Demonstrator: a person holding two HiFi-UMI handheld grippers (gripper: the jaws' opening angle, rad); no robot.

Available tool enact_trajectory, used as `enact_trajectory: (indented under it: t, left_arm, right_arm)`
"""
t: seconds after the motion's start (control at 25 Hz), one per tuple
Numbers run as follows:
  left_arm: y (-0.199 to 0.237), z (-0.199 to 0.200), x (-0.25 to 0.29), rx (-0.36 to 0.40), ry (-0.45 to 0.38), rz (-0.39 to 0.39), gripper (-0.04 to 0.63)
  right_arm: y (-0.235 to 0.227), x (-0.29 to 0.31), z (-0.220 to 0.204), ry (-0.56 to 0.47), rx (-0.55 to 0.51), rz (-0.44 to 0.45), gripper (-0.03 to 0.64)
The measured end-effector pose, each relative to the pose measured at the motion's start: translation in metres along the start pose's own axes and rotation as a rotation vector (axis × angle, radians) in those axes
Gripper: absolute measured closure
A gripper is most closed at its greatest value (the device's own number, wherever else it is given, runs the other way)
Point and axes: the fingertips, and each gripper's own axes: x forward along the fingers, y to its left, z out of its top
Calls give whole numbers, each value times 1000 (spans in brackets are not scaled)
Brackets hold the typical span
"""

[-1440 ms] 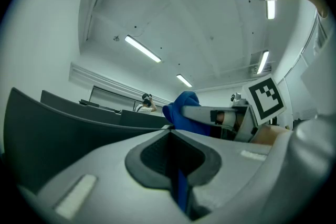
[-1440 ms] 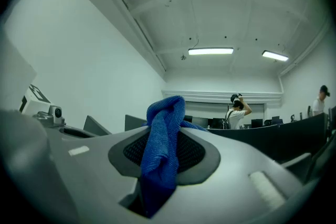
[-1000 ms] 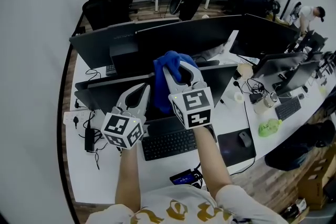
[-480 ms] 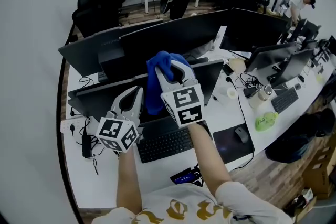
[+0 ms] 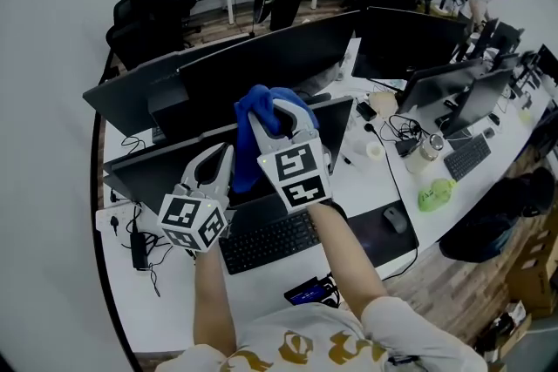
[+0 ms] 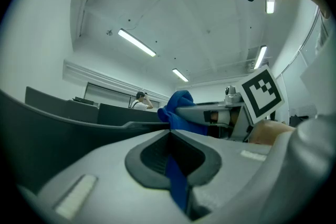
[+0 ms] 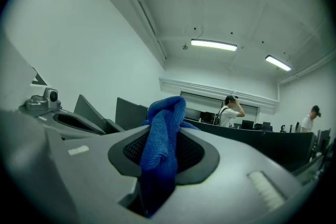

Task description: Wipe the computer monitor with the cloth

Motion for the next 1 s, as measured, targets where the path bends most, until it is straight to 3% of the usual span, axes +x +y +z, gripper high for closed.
enact_trajectory:
  t: [0.4, 1.0]
  left_arm:
    - [-15, -5, 16, 12, 32, -12, 595]
    - [-38, -18, 39, 23, 64, -32, 595]
  right_arm:
    - [-30, -9, -12, 34, -82, -49, 488]
    - [-73, -22, -28, 26, -22, -64, 486]
